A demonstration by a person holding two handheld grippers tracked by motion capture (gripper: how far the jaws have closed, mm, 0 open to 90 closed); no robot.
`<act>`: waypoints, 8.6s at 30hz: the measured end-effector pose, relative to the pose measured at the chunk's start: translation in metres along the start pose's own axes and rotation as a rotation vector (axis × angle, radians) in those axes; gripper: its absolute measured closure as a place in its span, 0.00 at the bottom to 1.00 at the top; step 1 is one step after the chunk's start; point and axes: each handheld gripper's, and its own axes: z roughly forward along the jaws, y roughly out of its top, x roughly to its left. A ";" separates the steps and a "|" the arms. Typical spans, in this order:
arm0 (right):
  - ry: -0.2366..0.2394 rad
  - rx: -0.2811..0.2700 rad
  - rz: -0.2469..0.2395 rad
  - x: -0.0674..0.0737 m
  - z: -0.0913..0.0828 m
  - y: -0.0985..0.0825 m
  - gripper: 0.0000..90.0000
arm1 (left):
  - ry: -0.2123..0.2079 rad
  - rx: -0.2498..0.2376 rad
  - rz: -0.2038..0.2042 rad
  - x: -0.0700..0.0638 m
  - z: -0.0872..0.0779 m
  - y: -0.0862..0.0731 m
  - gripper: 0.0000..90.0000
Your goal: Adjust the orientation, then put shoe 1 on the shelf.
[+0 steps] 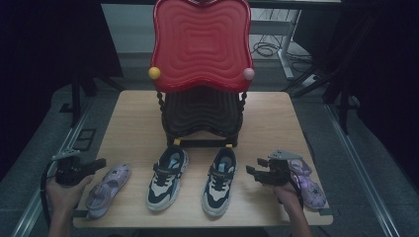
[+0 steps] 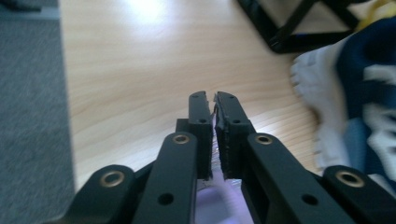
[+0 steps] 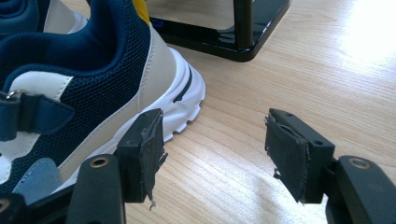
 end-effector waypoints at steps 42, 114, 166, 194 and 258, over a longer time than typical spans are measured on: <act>-0.041 -0.027 -0.040 0.006 -0.034 0.004 0.52 | -0.096 0.057 0.187 -0.098 0.010 0.016 0.43; -0.209 0.166 0.097 -0.095 -0.153 -0.076 1.00 | -0.112 0.105 0.175 -0.095 0.018 0.009 0.43; -0.115 0.187 -0.049 -0.016 -0.107 -0.043 1.00 | -0.116 0.107 0.175 -0.093 0.017 0.008 0.42; -0.239 0.143 0.121 -0.084 -0.152 -0.070 1.00 | -0.097 0.108 0.163 -0.087 0.013 0.005 0.42; -0.134 0.065 -0.012 -0.036 -0.151 -0.043 0.80 | 0.063 0.138 0.051 -0.052 -0.046 -0.055 0.53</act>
